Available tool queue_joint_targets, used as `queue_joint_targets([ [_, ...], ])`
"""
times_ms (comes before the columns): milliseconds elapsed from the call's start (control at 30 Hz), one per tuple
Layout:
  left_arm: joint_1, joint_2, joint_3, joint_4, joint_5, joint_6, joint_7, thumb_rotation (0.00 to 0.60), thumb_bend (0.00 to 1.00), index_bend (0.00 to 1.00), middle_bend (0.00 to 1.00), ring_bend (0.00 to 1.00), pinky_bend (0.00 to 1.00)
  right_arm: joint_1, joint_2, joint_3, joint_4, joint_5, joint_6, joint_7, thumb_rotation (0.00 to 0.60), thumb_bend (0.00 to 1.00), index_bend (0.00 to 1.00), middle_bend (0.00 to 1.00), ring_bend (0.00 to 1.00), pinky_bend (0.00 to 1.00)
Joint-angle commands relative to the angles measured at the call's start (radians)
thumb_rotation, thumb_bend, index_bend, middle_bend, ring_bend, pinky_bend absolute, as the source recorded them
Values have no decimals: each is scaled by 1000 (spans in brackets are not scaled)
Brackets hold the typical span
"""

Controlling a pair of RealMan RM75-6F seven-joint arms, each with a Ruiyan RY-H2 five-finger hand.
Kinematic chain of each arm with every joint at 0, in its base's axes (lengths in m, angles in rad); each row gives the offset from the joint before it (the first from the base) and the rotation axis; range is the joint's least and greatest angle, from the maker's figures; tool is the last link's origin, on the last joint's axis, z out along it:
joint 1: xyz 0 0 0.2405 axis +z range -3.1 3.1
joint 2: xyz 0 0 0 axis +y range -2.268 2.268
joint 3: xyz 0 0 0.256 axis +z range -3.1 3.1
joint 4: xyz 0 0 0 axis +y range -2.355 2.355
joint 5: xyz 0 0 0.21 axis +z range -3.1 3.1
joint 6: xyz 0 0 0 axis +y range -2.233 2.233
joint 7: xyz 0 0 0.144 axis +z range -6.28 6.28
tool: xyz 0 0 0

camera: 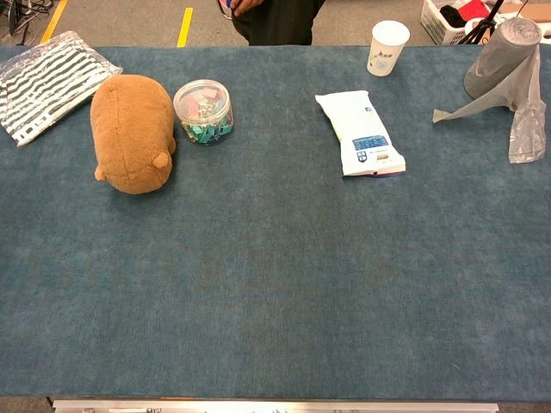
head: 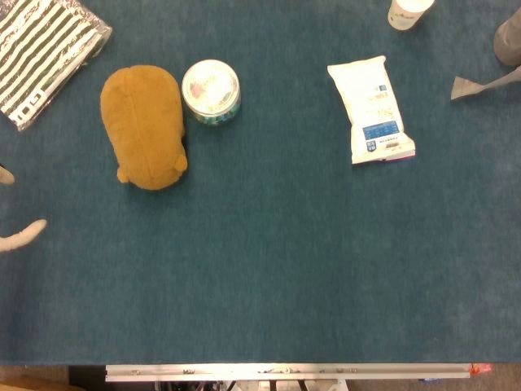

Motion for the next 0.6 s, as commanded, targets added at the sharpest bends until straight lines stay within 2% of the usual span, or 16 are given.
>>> queue_joint_targets([
  [33, -1, -1, 0, 1, 0, -1, 0, 295, 0, 434, 381, 312, 283, 1, 0, 1, 1, 1, -2, 0, 448, 0, 599, 554, 400, 421],
  [200, -5, 2, 2, -4, 0, -11, -23, 295, 0, 434, 381, 312, 283, 6, -2, 2, 1, -1, -9, 9, 449, 0, 599, 554, 400, 421],
  [300, -18, 15, 6, -23, 2, -38, -88, 296, 0, 434, 381, 312, 288, 14, 0, 3, -2, -9, -17, 26, 448, 0, 599, 554, 400, 421],
  [500, -59, 61, 14, -60, 0, -120, -268, 326, 0, 434, 388, 317, 386, 49, -4, 9, 4, -26, -57, 52, 452, 0, 599, 557, 400, 421],
  [600, -86, 92, 22, -86, -9, -182, -404, 334, 0, 434, 415, 334, 421, 76, -5, 9, -9, -35, -96, 84, 453, 0, 599, 577, 406, 421],
])
